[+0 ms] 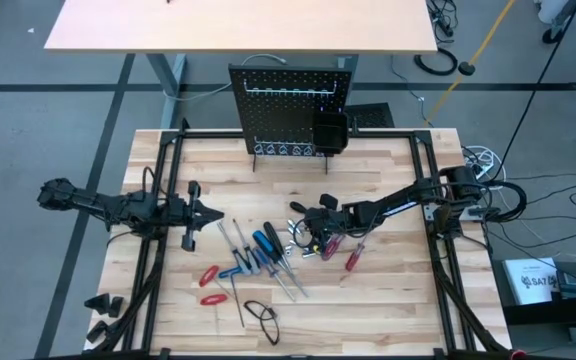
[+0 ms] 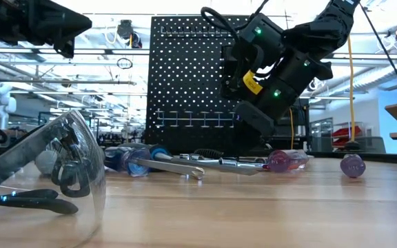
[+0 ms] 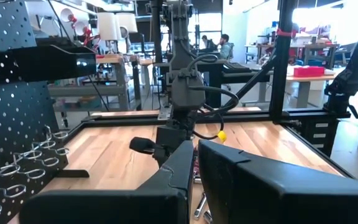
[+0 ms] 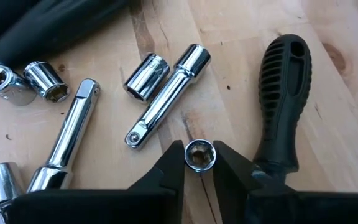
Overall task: Hang tools onto peg board
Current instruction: Put the socket into the black bin on the pegboard
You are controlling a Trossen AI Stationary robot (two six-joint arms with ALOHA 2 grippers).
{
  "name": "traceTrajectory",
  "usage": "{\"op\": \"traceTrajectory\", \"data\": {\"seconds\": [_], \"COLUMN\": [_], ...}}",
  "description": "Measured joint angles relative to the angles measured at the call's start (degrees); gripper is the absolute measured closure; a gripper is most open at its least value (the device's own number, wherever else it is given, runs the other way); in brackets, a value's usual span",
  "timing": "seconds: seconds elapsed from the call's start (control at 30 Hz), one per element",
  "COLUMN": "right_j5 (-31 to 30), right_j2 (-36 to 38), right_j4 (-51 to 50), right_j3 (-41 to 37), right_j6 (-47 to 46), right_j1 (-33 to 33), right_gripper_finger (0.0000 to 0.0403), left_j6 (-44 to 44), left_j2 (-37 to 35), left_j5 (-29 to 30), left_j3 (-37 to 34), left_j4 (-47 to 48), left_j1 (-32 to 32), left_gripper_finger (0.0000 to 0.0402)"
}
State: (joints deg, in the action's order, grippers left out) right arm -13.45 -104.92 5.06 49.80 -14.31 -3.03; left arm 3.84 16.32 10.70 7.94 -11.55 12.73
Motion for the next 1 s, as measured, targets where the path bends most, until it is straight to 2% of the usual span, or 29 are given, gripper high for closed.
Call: {"op": "traceTrajectory", "data": {"seconds": [0.23, 0.47, 0.63, 0.73, 0.9, 1.0], "right_j5": [-0.12, -1.55, -6.53, -11.57, -23.59, -26.24], "right_j2": [1.57, 11.68, 20.15, 24.04, 26.77, 26.84], "right_j4": [-0.81, -8.30, -12.39, -14.71, -18.23, -18.74], "right_j3": [0.06, 5.29, 11.60, 16.10, 22.88, 25.61], "right_j6": [-1.18, 0.38, 4.96, 8.81, 15.20, 15.96], "right_j1": [0.09, 0.04, -0.02, 0.00, 1.75, 4.36], "right_gripper_finger": [0.0354, 0.0354, 0.0354, 0.0354, 0.0354, 0.0354], "left_j6": [-0.04, -0.02, -0.04, -0.07, -0.09, -0.11], "left_j2": [0.00, 0.00, 0.02, 0.07, 0.07, 0.07], "left_j5": [0.00, 0.01, 0.48, 0.64, 0.70, 0.72], "left_j3": [0.00, -0.02, -0.02, -0.02, -0.02, -0.02], "left_j4": [0.04, 0.12, 0.22, 0.33, -0.02, 0.01], "left_j1": [0.00, 0.00, 0.00, 0.00, 0.00, 0.00], "left_gripper_finger": [0.0369, 0.0369, 0.0369, 0.0369, 0.0369, 0.0369]}}
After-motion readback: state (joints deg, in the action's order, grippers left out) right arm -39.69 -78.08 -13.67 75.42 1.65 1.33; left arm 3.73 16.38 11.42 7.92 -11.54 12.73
